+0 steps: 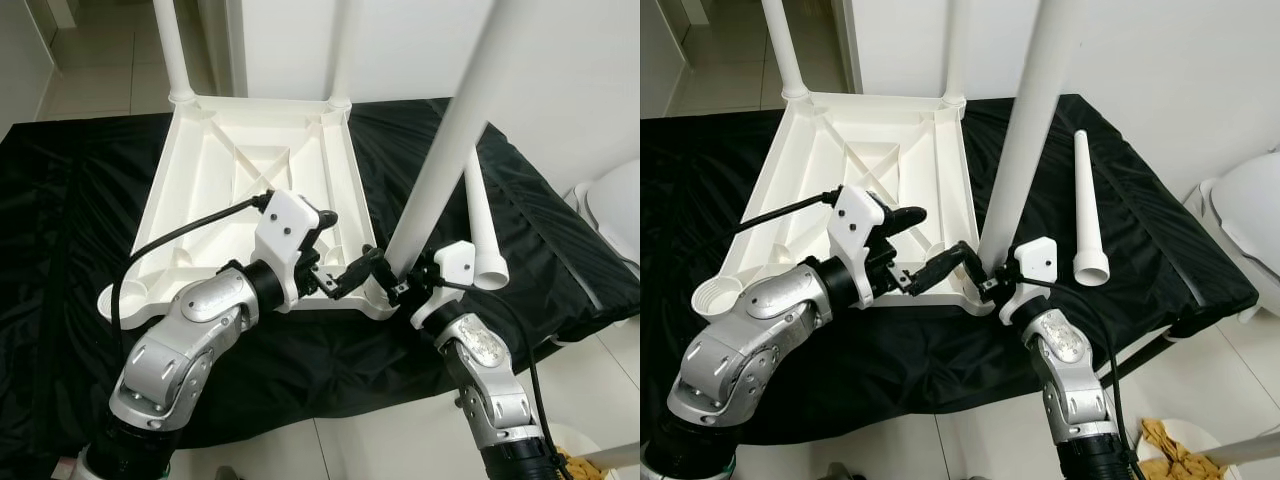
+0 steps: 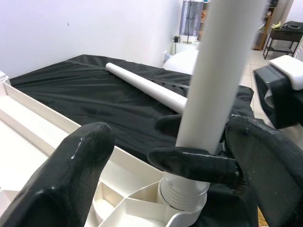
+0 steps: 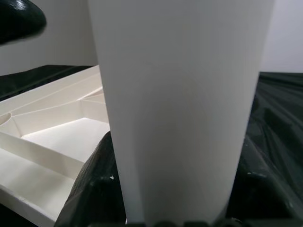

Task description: Building children table

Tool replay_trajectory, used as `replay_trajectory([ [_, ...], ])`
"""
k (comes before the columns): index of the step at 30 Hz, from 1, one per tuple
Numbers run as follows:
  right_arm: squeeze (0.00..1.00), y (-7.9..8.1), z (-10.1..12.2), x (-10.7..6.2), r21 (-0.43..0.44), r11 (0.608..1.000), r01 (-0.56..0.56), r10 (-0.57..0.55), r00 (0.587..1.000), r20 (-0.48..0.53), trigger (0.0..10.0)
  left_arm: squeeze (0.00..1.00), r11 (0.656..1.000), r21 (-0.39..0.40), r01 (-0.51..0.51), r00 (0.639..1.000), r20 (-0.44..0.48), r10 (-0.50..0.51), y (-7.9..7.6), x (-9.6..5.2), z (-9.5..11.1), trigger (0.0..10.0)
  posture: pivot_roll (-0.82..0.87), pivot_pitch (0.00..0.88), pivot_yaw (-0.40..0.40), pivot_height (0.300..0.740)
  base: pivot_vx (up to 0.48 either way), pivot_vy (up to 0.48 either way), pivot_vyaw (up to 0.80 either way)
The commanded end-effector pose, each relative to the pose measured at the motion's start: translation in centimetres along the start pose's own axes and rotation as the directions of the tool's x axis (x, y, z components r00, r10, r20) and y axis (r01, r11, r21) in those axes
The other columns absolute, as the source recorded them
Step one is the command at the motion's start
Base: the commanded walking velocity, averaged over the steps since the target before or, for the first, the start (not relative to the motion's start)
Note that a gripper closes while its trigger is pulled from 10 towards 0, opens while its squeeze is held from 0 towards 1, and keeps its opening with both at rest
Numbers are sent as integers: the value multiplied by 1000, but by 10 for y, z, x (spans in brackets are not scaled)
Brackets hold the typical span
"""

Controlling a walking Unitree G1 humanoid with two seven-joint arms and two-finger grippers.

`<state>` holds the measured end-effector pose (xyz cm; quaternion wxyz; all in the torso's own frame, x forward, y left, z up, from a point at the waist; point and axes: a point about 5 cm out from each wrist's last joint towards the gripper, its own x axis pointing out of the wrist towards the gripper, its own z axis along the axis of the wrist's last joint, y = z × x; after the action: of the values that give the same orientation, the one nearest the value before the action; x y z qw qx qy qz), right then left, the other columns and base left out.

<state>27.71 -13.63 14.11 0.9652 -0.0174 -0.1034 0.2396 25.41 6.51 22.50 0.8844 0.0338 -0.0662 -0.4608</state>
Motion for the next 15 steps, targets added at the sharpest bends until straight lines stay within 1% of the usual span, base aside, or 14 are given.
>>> replay_trajectory([
  [1, 0, 0, -44, -23, 28, 999, 17, -10, 975, -221, 10000, 0, 1000, 2, -9, 1000, -2, 9, 0, 1, 2, 10000, -67, 102, -12, 740, 0, 0, 0],
  [3, 0, 0, -43, -24, 23, 1000, 16, -11, 979, -205, 10000, 0, 1000, 2, -8, 1000, -3, 8, 0, 1, 2, 10000, -67, 102, -11, 740, 0, 0, 0],
  [4, 0, 1, -42, -25, -4, 1000, 15, -15, 984, -177, 10000, 0, 1000, 1, -8, 1000, -2, 8, 0, 1, 2, 10000, -65, 101, -9, 740, 0, 0, 0],
  [10, 0, 1, -42, -26, -33, 999, 21, -25, 987, -157, 10000, 0, 1000, 1, -6, 1000, -2, 6, 0, 0, 2, 10000, -65, 100, -5, 740, 0, 0, 0],
  [13, 0, -2, -47, -23, 30, 998, 59, -51, 976, -213, 10000, 0, 1000, 3, -3, 1000, -5, 3, 0, 0, 2, 10000, -64, 100, -3, 740, 0, 0, 0],
  [15, 0, -2, -48, -22, 46, 997, 68, -56, 972, -228, 10000, 0, 1000, 3, -3, 1000, -5, 3, 0, 1, 2, 10000, -64, 100, -3, 740, 0, 0, 0],
])
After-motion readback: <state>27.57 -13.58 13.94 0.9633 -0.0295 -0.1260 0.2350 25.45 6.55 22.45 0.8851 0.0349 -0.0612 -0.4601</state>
